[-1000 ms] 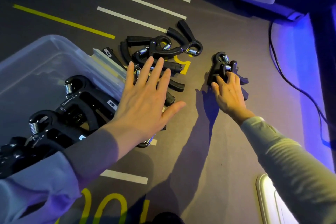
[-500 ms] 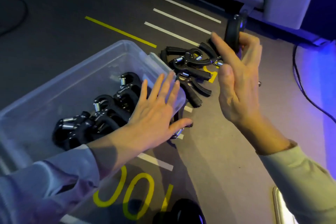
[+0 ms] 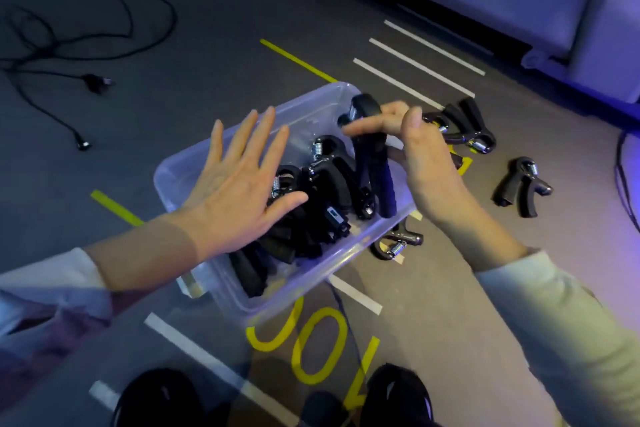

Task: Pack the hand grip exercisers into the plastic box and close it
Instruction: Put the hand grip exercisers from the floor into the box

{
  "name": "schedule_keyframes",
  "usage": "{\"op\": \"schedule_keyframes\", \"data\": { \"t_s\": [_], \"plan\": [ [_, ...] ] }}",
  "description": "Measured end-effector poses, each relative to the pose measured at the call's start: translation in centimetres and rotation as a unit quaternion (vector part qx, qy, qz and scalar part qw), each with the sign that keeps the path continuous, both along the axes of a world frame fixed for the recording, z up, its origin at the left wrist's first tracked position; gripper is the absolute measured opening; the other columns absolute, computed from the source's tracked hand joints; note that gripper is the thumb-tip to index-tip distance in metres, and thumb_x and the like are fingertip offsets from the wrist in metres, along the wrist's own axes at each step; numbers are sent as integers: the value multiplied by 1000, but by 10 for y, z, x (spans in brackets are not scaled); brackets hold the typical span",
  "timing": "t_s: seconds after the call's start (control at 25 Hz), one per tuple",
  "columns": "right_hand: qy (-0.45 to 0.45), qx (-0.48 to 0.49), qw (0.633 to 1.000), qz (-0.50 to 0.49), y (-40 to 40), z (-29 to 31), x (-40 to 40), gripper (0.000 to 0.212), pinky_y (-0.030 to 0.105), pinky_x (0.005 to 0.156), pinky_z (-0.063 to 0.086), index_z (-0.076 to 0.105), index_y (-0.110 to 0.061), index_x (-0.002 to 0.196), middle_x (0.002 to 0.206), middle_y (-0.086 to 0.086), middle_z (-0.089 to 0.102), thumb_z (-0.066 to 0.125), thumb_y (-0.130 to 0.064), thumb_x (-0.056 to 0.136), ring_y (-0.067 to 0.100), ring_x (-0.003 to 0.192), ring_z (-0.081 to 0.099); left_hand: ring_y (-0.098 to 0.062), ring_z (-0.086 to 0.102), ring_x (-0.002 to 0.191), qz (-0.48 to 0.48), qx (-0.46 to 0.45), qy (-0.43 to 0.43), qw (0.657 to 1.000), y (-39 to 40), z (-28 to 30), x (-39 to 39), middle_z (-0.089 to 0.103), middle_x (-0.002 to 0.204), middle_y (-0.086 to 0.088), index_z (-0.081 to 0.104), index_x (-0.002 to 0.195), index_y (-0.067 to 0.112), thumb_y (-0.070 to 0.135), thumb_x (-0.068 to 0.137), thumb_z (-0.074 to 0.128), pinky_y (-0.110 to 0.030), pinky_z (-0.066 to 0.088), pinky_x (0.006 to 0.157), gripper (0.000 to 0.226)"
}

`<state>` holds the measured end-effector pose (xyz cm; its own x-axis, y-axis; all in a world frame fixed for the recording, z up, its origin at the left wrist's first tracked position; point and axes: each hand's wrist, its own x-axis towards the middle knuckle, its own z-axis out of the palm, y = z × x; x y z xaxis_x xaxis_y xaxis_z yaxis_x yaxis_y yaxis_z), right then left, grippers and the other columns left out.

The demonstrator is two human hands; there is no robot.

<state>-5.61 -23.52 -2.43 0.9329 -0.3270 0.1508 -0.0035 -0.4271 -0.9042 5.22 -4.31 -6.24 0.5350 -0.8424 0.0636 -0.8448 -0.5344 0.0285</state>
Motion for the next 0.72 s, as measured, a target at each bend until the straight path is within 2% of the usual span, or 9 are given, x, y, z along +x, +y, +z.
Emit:
{"op": "schedule_keyframes", "data": {
  "t_s": [0.08,0.2,0.36,0.44,0.48,0.56,0.64,0.72],
  "plan": [
    [59,82,995,13,-5,0,15,78,43,86,51,70,-18,83,82,-16,63,19,-77,74,8,87,59,-37,17,139,12,4,2,1000,11,-2,5,17,152,-21,23,143,3,66,85,18,-62,11,106,86],
    [110,158,981,37,-13,-12,38,69,27,70,48,64,-20,68,73,-6,62,24,-77,70,10,75,56,-37,19,139,18,2,7,1000,15,-7,10,19,151,-21,25,143,3,65,85,17,-63,12,106,85],
    [169,136,976,32,-21,-50,61,69,34,75,36,57,-21,65,72,1,55,20,-76,81,22,76,46,-35,13,141,17,6,17,1000,12,-16,12,14,153,-19,22,144,5,67,85,13,-60,7,108,86],
    [212,51,976,28,-28,-59,67,62,34,77,37,54,-23,70,76,0,54,15,-69,84,19,77,46,-34,12,141,11,9,18,1000,11,-19,11,13,153,-19,21,144,5,67,85,12,-59,4,108,86],
    [231,-32,972,40,-31,-62,68,60,34,83,38,53,-24,75,80,-2,54,13,-68,84,17,82,48,-34,11,141,8,11,19,1000,10,-20,10,13,153,-19,21,144,5,67,85,12,-59,4,108,86],
    [268,-205,938,76,-36,-71,63,62,34,101,33,54,-25,92,105,0,53,15,-71,81,18,110,44,-34,10,142,7,10,21,1000,8,-21,10,13,154,-19,21,144,5,67,85,12,-58,3,108,86],
    [304,-310,895,98,-31,-76,53,74,36,112,22,50,-22,124,142,6,34,18,-74,82,20,137,23,-33,9,142,6,8,24,1000,7,-21,8,11,154,-17,19,145,7,67,85,12,-57,1,109,86],
    [309,-377,865,117,-24,-73,46,89,40,118,13,31,-26,144,157,4,8,8,-81,77,21,145,6,-32,8,142,2,6,25,1000,6,-20,6,10,154,-17,19,145,8,67,85,13,-57,0,109,85]
  ]
}}
